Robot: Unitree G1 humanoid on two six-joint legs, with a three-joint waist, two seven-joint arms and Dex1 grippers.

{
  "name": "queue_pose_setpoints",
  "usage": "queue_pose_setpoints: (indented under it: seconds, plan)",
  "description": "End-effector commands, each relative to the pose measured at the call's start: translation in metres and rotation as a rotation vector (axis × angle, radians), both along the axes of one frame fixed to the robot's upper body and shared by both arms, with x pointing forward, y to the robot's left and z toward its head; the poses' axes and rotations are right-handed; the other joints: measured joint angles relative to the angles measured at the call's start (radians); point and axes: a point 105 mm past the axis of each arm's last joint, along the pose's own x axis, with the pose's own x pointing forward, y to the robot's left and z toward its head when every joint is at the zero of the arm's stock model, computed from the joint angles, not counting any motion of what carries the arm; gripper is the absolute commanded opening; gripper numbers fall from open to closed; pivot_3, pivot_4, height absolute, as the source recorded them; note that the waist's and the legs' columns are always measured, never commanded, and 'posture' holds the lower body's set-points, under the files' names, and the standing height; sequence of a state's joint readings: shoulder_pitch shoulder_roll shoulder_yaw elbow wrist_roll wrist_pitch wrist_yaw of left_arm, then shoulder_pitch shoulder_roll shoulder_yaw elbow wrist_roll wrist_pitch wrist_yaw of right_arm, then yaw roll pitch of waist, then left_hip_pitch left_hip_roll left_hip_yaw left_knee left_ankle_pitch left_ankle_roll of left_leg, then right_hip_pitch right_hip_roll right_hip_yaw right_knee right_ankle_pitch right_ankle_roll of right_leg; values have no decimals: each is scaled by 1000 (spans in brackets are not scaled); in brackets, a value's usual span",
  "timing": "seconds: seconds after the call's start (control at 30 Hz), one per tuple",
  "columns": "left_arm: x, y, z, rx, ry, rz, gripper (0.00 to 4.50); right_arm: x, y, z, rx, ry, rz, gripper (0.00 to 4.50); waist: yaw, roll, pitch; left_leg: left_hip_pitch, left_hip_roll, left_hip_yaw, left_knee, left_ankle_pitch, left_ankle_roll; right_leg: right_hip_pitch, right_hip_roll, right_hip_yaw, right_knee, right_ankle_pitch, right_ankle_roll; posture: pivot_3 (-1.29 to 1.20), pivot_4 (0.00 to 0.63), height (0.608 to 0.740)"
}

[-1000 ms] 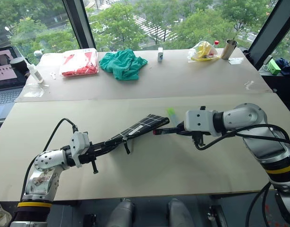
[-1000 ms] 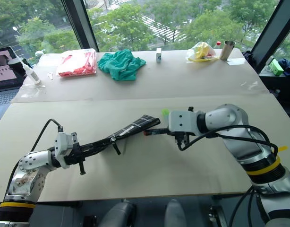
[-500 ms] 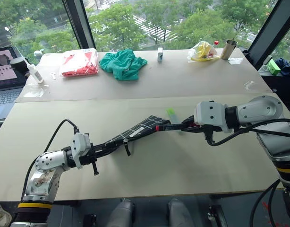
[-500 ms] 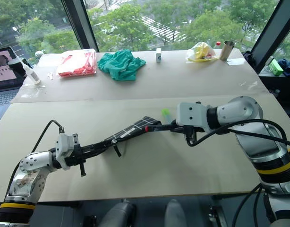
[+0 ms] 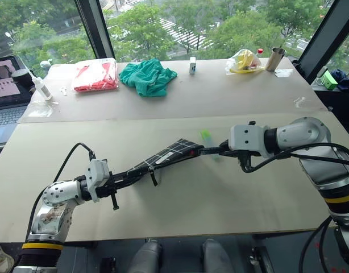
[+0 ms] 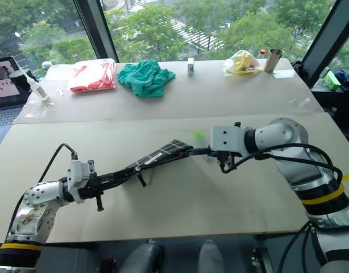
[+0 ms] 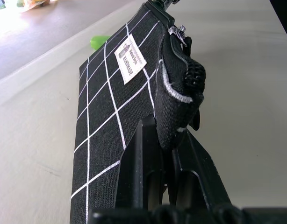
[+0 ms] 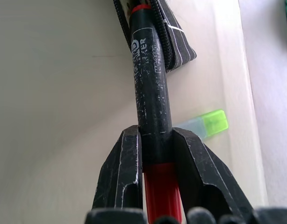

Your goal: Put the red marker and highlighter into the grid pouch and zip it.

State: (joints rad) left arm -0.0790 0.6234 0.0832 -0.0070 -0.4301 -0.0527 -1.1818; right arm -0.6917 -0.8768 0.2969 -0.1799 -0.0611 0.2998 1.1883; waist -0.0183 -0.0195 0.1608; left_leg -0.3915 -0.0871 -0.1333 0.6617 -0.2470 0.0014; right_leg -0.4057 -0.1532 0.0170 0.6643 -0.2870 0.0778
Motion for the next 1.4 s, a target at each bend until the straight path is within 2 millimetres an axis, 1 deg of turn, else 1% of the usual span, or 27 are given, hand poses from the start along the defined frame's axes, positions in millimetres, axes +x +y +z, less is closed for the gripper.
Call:
queue_pose_setpoints:
  seconds: [0.03, 0.1, 0.17, 0.3, 0.37, 0.5, 0.6, 0.63, 0.7, 0.73, 0.77, 0.8, 0.87, 0.93, 1.03, 1.1, 1.17, 1.2, 1.23, 1.27, 1.33, 1.4]
  plan:
    - [-1, -2, 5, 8, -41, -20, 0, -1, 27, 8, -18, -72, 80, 589, -1, 0, 0, 0, 0, 0, 0, 0, 0, 0, 0, 0, 0, 0, 0, 0, 150, 740]
    - [0, -3, 4, 8, -41, -23, 0, -9, 47, 4, -27, -69, 151, 589, -1, 0, 0, 0, 0, 0, 0, 0, 0, 0, 0, 0, 0, 0, 0, 0, 150, 740]
    - [0, -4, 3, 6, -41, -27, 0, -14, 63, 0, -42, -81, 207, 589, -1, 0, 0, 0, 0, 0, 0, 0, 0, 0, 0, 0, 0, 0, 0, 0, 150, 740]
    - [0, -6, 2, 3, -39, -31, 0, -18, 82, -5, -78, -122, 277, 589, 2, 0, 0, 0, 0, 0, 0, 0, -1, 0, 0, 0, 0, 0, 0, 0, 150, 740]
    - [0, -6, 1, 1, -39, -32, 0, -21, 90, -9, -84, -134, 311, 589, 3, 0, 0, 0, 0, -1, 0, 0, -1, 0, 0, 0, 0, 0, 0, 0, 150, 740]
    - [0, -6, 1, -1, -40, -33, 0, -18, 101, -14, -85, -196, 340, 589, 1, 0, 0, 0, 0, -1, 0, 1, -1, 0, 0, 0, 1, 0, 0, 0, 150, 740]
    - [0, -6, 0, -1, -41, -32, 0, -16, 111, -16, -35, -227, 352, 589, 0, 0, 0, 0, 0, -1, 0, 1, -2, -1, 0, 0, 1, 0, 0, 0, 150, 740]
    - [0, -5, 0, -1, -41, -32, 0, -14, 112, -15, -21, -239, 357, 589, 0, 0, 0, 0, 0, -1, 0, 3, -6, -1, 0, 0, 1, 0, 0, 0, 150, 740]
    - [0, -5, 0, 1, -41, -31, 0, -14, 109, -15, -1, -204, 347, 1603, 0, 0, 0, 0, 0, -1, 0, 5, -9, -1, 0, 0, 1, 0, 0, 0, 150, 740]
    - [0, -5, 0, 1, -41, -31, 0, -13, 107, -12, 19, -194, 335, 1858, 0, 0, 0, 0, 0, -1, 0, 5, -9, -1, 0, 0, 1, 0, 0, 0, 150, 740]
    - [0, -4, 0, 2, -41, -31, 0, -11, 105, -8, 35, -191, 313, 2199, 0, 0, 0, 0, 0, -1, 0, 5, -9, -1, 0, 0, 1, 0, 0, 0, 150, 740]
    - [0, -4, 0, 3, -40, -30, 0, -8, 99, -7, 39, -153, 279, 2562, 0, 0, 0, 0, 0, -1, 0, 5, -9, 0, 0, 0, 1, 0, 0, 0, 150, 740]
    - [0, -4, 0, 4, -40, -31, 0, -14, 91, -4, 49, -82, 295, 3227, 1, 0, 0, 0, 0, -1, 0, 5, -9, 0, 0, 0, 1, 0, 0, 0, 150, 740]
    - [0, -4, 0, 5, -39, -30, 0, -12, 82, 10, 101, -42, 251, 3227, 1, 0, 0, 0, 0, -1, 0, 5, -9, 0, 0, 0, 1, 0, 0, 0, 150, 740]
    - [0, -3, -1, 8, -38, -28, 0, -18, 51, 25, 139, 65, 223, 3227, 4, 0, 0, 0, 0, -1, 0, 2, -4, 0, 0, 0, 0, 0, 0, 0, 150, 740]
    - [0, -3, -1, 9, -38, -25, 0, -18, 34, 39, 236, 122, 171, 3227, 4, 0, 0, 0, 0, -1, 0, 1, -1, 0, 0, 0, 0, 0, 0, 0, 150, 740]
    - [0, -1, -1, 10, -39, -19, 0, -18, 19, 46, 326, 182, 123, 3227, 4, 0, 0, 0, 0, -1, 0, 0, -1, 0, 0, 0, 0, 0, 0, 0, 150, 740]
    - [0, 0, -1, 10, -40, -15, 0, -12, 12, 49, 386, 183, 79, 3227, 2, 0, 0, 0, 0, -1, 0, 0, -1, 0, 0, 0, 0, 0, 0, 0, 150, 740]
    - [0, 0, -1, 11, -40, -11, 0, -1, 5, 51, 455, 182, -7, 3227, 0, 0, 0, 0, 0, -1, 0, 0, -1, 0, 0, 0, 0, 0, 0, 0, 150, 740]
    - [0, 1, -1, 12, -39, -8, 0, 9, -1, 50, 496, 176, -78, 3227, -3, 0, 0, 1, 1, -1, 0, 0, -1, 1, 0, 0, 0, 0, 0, 0, 150, 740]
    - [-1, 2, -1, 13, -39, -3, 0, 31, -15, 38, 503, 131, -250, 3227, -3, 0, 0, 1, 1, 0, -1, 0, -1, 0, 0, 0, 1, 0, 0, 0, 150, 740]
    - [-2, 4, -3, 19, -35, 3, 0, 41, -22, 22, 512, 142, -369, 3227, 0, 0, 0, 1, 0, 0, -1, 0, -1, 0, 0, 0, 1, 0, 0, 0, 150, 740]
